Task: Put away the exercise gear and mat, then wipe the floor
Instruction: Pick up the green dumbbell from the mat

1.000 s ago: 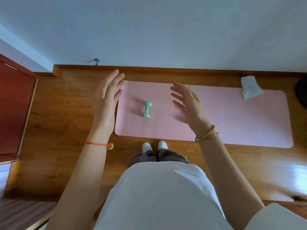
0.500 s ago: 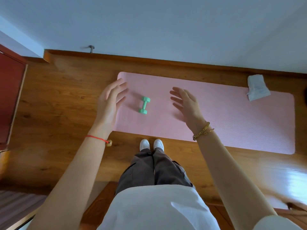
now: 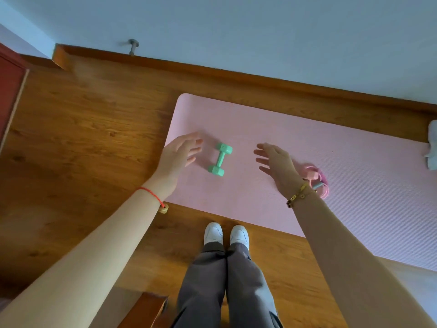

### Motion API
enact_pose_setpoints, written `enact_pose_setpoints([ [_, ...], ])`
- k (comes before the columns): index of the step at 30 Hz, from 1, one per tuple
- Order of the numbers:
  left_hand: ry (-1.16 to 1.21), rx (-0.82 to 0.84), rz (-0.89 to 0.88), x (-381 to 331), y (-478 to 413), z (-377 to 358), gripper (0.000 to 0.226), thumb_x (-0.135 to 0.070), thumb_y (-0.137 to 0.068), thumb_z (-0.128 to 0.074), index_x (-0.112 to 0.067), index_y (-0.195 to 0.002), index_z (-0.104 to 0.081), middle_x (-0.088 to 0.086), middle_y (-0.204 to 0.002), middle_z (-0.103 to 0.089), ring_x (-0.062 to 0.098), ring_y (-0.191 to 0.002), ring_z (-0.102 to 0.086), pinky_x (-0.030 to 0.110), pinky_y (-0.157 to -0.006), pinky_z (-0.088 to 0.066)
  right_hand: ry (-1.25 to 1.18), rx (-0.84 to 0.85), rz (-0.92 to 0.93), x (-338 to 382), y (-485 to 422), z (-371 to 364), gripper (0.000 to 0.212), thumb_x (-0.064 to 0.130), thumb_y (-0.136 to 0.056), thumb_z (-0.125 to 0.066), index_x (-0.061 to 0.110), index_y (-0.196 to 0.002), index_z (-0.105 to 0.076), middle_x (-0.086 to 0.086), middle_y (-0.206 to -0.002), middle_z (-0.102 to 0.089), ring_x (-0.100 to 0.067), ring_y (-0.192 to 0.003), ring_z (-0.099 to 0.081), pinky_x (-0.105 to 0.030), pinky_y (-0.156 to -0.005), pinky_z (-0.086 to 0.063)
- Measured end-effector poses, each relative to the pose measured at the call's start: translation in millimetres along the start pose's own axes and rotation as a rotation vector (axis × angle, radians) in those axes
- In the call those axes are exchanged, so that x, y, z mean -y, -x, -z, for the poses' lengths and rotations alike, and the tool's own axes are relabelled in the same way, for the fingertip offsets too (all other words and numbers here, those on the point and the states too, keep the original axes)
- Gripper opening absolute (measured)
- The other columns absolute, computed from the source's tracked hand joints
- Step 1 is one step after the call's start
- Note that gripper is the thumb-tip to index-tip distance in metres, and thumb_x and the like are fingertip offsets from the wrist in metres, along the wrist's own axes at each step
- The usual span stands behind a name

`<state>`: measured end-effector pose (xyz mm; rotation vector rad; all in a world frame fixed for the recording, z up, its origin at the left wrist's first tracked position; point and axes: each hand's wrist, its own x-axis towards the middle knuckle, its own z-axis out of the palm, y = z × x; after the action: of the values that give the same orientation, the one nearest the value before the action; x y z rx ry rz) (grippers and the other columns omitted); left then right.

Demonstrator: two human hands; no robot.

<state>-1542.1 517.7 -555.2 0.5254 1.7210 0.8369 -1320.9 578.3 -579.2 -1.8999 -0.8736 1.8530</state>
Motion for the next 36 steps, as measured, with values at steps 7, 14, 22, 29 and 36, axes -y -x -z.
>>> enact_pose_setpoints([
  [7, -0.167, 0.019, 0.07, 126, -123, -26, 0.033, -0.027, -0.101, -0.056, -0.018, -0.133, -0.061, 0.001, -0.129, -0.065, 0.014, -0.111, -0.064, 0.032, -0.1, -0.05, 0.13, 0.066, -0.105, -99, -126, -34, 0.036, 0.029, -0.103, -0.043, 0.006, -0.129, -0.055, -0.004, -0.113, -0.059, -0.018, -0.099, -0.053, -0.037, -0.097, -0.046],
  [14, -0.507, 0.066, 0.094, 234, -224, -52, 0.037, -0.022, -0.101, -0.054, -0.015, -0.138, -0.056, 0.003, -0.139, -0.059, 0.02, -0.129, -0.055, 0.02, -0.093, -0.038, 0.332, 0.125, -0.104, -181, -240, -70, 0.027, 0.033, -0.101, -0.045, 0.014, -0.114, -0.058, -0.011, -0.122, -0.063, -0.028, -0.113, -0.059, -0.049, -0.104, -0.046],
  [22, -0.598, 0.234, 0.136, 303, -304, -71, 0.065, -0.03, -0.092, -0.069, -0.018, -0.149, -0.041, 0.002, -0.145, -0.051, 0.019, -0.13, -0.052, 0.023, -0.095, -0.038, 0.315, 0.146, -0.141, -224, -329, -112, 0.052, 0.025, -0.102, -0.041, -0.018, -0.132, -0.041, -0.035, -0.139, -0.043, -0.05, -0.13, -0.04, -0.064, -0.106, -0.035],
  [29, -0.602, 0.277, 0.108, 331, -338, -80, 0.042, -0.02, -0.085, -0.074, -0.02, -0.124, -0.059, -0.007, -0.1, -0.066, 0.013, -0.097, -0.067, 0.011, -0.067, -0.042, 0.215, 0.152, -0.19, -242, -372, -140, 0.029, 0.019, -0.101, -0.044, 0.0, -0.107, -0.065, -0.026, -0.123, -0.064, -0.038, -0.111, -0.063, -0.053, -0.103, -0.047],
  [36, -0.513, 0.32, 0.106, 340, -337, -80, 0.059, -0.021, -0.081, -0.079, -0.019, -0.133, -0.052, -0.015, -0.101, -0.064, 0.007, -0.1, -0.066, 0.007, -0.065, -0.043, 0.085, 0.137, -0.263, -241, -376, -148, 0.02, 0.008, -0.099, -0.046, 0.0, -0.108, -0.062, -0.014, -0.099, -0.068, -0.022, -0.085, -0.064, -0.041, -0.092, -0.054],
])
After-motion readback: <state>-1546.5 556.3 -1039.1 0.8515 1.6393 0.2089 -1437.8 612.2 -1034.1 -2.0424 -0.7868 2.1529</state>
